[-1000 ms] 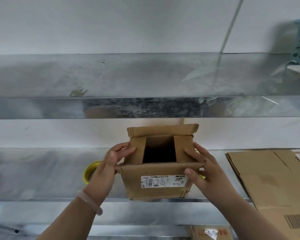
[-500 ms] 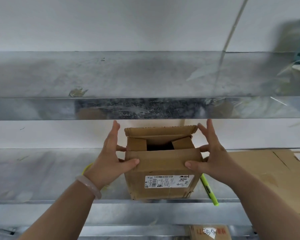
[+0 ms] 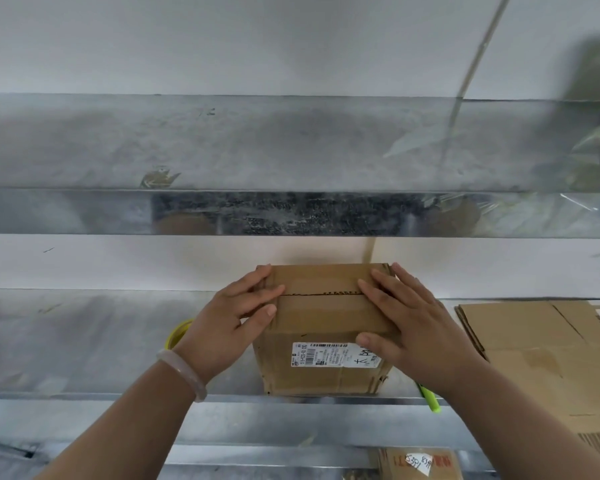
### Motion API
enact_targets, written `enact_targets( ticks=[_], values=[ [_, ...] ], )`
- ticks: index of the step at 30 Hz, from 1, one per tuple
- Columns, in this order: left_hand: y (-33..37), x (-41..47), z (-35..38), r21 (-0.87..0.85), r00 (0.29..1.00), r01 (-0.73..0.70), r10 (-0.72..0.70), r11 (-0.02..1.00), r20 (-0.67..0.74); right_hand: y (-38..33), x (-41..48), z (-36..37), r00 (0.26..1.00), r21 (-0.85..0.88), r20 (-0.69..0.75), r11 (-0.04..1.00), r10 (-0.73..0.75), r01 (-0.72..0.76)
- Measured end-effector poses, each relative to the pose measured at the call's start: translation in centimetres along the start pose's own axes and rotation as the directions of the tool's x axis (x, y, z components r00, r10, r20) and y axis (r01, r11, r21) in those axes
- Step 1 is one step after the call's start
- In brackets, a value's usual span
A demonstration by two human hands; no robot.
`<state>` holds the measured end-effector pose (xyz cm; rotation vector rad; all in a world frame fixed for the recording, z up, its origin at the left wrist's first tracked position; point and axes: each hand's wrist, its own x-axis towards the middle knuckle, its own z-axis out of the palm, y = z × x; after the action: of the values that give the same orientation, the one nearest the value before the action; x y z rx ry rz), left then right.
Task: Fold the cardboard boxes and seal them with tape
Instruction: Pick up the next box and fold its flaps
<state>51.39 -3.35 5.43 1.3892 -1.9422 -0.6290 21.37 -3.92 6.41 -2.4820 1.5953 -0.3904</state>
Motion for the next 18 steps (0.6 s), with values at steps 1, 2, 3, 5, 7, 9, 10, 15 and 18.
enact_targets(
  ticks=[1,2,3,5,7,9,10,15,18],
  values=[
    [0.0,0.0,0.0,0.002,1.0,-0.003,0.003,1.0,0.009,0.0,0.1,0.0,1.0,-0.015,-0.008,1.0,-0.01,0.01],
    [-0.1,0.0,0.1,0.0,1.0,0.003,-0.003,1.0,0.021,-0.1,0.3,-0.1,1.0,-0.005,0.008,1.0,-0.01,0.01],
    [-0.1,0.1,0.2,-0.008,0.999,0.013,-0.012,1.0,0.032,-0.3,0.6,-0.2,0.999,0.031,0.04,1.0,0.0,-0.001],
    [-0.2,0.2,0.5,-0.03,0.999,0.022,-0.02,0.999,0.04,-0.8,1.3,-0.4,0.996,0.123,0.088,0.992,0.009,-0.02],
    [-0.3,0.2,0.7,-0.029,0.999,0.01,-0.009,1.0,0.033,-1.0,1.6,-0.6,0.996,0.178,0.084,0.984,0.017,-0.032],
    [-0.4,-0.2,0.9,0.007,0.999,-0.023,0.023,1.0,0.049,-0.9,1.3,-0.6,0.997,0.184,0.077,0.983,0.014,-0.028],
    [-0.3,-0.5,1.0,0.029,0.998,-0.044,0.043,0.999,0.054,-0.9,0.9,-0.5,0.997,0.179,0.072,0.984,0.009,-0.021],
    [0.1,-1.8,1.7,0.06,0.996,-0.082,0.08,0.995,0.027,-0.6,-0.9,-0.2,0.999,0.114,0.039,0.993,0.014,-0.018],
    [-0.2,-2.2,1.3,0.097,0.996,-0.086,0.083,0.992,0.035,-0.7,-1.2,0.2,1.0,0.099,0.014,0.995,0.005,-0.007]
  ],
)
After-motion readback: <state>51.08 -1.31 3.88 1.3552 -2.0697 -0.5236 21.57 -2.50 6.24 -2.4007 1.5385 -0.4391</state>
